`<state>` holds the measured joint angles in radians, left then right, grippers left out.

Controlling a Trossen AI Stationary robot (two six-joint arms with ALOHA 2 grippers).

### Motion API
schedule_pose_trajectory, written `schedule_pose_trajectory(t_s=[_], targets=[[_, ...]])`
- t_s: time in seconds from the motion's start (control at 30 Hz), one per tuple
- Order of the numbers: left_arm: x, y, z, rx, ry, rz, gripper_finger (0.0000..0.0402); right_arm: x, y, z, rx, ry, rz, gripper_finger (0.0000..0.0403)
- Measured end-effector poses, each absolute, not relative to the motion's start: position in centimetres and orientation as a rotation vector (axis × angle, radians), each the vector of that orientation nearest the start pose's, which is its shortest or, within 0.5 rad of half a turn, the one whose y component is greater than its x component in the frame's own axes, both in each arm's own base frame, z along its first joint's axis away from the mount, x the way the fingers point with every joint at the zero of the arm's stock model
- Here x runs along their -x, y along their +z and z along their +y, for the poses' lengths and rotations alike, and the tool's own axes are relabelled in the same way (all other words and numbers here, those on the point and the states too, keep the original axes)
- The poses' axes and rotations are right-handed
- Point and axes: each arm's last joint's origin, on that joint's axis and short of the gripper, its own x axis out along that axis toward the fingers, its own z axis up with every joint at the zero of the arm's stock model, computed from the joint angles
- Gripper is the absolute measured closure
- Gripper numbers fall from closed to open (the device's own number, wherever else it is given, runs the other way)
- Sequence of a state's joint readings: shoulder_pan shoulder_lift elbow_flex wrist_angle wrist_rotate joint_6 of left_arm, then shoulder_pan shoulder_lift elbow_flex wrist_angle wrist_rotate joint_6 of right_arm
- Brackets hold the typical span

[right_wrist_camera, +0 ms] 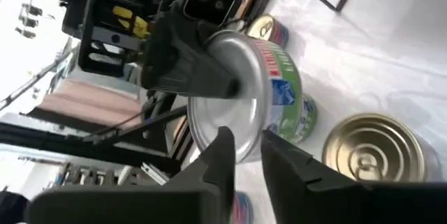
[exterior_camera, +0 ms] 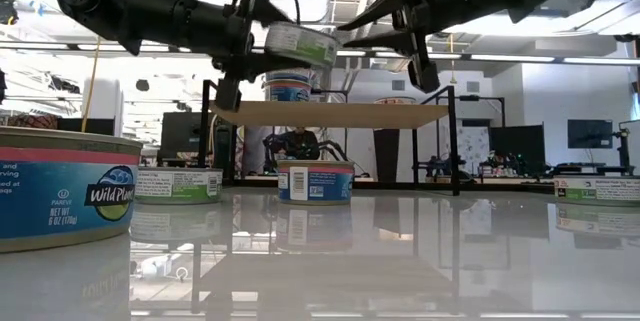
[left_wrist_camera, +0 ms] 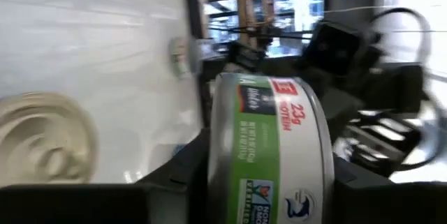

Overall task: Stack canned seafood by type on shelf
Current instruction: Stack the green white tuna can on top of the other green white tuna can on the shelf

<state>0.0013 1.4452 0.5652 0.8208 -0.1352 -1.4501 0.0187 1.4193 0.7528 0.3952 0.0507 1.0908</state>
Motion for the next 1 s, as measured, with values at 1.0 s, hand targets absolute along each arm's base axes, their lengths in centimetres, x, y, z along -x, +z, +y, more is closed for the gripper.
schedule_pose_trajectory(t_s=[1.0], targets=[[-28.5, 20.5, 0.9, 1.425, 0.271, -0.09, 0.0286, -29.7, 22.0, 1.7, -1.088, -0.276, 0.362, 0.0177]])
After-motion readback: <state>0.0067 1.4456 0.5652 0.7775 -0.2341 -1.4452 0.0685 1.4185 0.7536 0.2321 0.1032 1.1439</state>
